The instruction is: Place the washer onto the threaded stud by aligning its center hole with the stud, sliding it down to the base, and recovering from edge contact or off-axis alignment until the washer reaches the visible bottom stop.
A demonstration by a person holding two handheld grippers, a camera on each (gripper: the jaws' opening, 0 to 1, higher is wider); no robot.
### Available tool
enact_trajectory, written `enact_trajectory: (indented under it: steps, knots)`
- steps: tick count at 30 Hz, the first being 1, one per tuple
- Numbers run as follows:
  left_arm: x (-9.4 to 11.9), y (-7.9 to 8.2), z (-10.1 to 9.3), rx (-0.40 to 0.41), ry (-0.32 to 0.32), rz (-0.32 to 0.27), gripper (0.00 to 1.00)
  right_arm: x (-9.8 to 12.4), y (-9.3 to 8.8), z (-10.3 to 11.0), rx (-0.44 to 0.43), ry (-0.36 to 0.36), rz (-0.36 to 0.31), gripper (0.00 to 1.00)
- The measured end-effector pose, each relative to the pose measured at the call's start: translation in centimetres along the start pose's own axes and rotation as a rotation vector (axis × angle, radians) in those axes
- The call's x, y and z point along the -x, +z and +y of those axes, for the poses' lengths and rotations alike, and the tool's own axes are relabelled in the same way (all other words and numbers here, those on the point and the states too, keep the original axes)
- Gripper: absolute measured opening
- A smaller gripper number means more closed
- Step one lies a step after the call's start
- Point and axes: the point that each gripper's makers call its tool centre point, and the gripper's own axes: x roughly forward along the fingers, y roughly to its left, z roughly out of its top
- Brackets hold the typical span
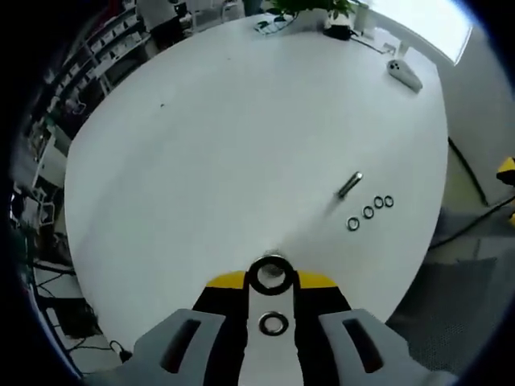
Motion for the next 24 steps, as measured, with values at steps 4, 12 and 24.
enact_trajectory:
  steps: [4,12,24]
  knots:
    - [-0.3,0.3,-0.1,-0.01,-0.009,0.008,0.18,0.0,0.0,0.0,-0.001,-0.002,0.001,0.33]
    - [-2.1,-0.1,-0.1,-0.055,-0.019,0.053,0.18,0.0,0.0,-0.1,0.0,-0.008,0.003,0.33]
    - [-4.1,-0.7,-0.3,-0.079,-0.034,0.107,0.18,0.0,-0.1,-0.4,-0.003,-0.022,0.009,0.32]
